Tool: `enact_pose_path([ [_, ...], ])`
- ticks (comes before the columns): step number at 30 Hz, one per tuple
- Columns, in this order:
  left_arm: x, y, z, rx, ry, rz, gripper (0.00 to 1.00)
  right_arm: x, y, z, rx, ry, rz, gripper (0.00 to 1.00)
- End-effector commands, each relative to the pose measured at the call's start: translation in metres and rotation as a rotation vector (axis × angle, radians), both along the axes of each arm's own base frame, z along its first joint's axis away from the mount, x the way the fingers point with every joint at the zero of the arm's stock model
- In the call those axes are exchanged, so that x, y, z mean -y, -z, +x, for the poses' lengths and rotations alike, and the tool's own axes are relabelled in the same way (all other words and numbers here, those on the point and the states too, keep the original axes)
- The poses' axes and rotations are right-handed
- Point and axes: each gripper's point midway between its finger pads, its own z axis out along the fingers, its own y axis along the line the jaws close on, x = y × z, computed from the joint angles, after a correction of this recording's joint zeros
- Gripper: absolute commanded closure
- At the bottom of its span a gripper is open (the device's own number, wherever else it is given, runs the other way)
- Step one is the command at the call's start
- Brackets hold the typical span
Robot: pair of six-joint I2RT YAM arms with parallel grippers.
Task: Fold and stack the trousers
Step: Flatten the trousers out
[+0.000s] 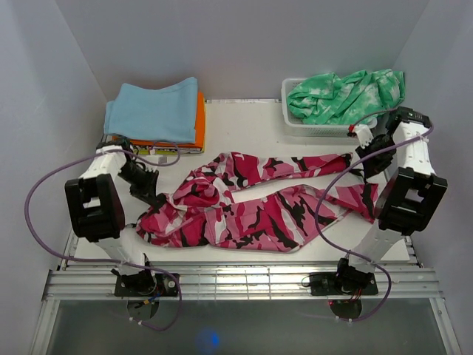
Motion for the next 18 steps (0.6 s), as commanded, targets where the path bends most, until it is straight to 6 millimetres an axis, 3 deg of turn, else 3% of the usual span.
enact_pose_path([
  [1,-0.001,-0.023,0.071,0.143,-0.108,-0.03,0.99,-0.009,-0.017,0.021,0.029,-0.053,0.041,0.92],
  [2,-0.005,-0.039,0.094,0.202,-0.125,-0.02,1.0,-0.009,-0.017,0.021,0.026,-0.056,0.028,0.92],
  [4,-0.013,-0.048,0.112,0.224,-0.145,0.0,1.0,-0.014,-0.015,0.019,0.019,-0.101,0.002,0.9],
  [6,-0.022,-0.069,0.13,0.283,-0.174,0.02,1.0,-0.017,-0.004,0.01,-0.004,-0.115,-0.009,0.78],
  [7,-0.029,-0.07,0.133,0.285,-0.19,0.033,1.0,-0.021,-0.005,0.007,0.004,-0.127,-0.016,0.65],
  [8,-0.031,-0.072,0.134,0.285,-0.193,0.039,1.0,-0.026,0.006,-0.003,-0.025,-0.137,-0.009,0.27],
  [9,-0.033,-0.072,0.13,0.27,-0.187,0.044,1.0,-0.028,0.009,-0.008,-0.036,-0.14,-0.007,0.04],
  [11,-0.037,-0.069,0.122,0.254,-0.195,0.048,1.0,-0.04,0.015,-0.018,-0.06,-0.15,-0.005,0.08],
  [12,-0.038,-0.067,0.119,0.245,-0.198,0.048,1.0,-0.046,0.023,-0.033,-0.107,-0.159,0.011,0.07],
  [16,-0.037,-0.055,0.102,0.212,-0.213,0.042,1.0,-0.077,0.034,-0.072,-0.136,-0.244,0.018,0.0],
  [18,-0.034,-0.054,0.098,0.207,-0.215,0.033,1.0,-0.082,0.05,-0.088,-0.148,-0.256,0.001,0.1],
])
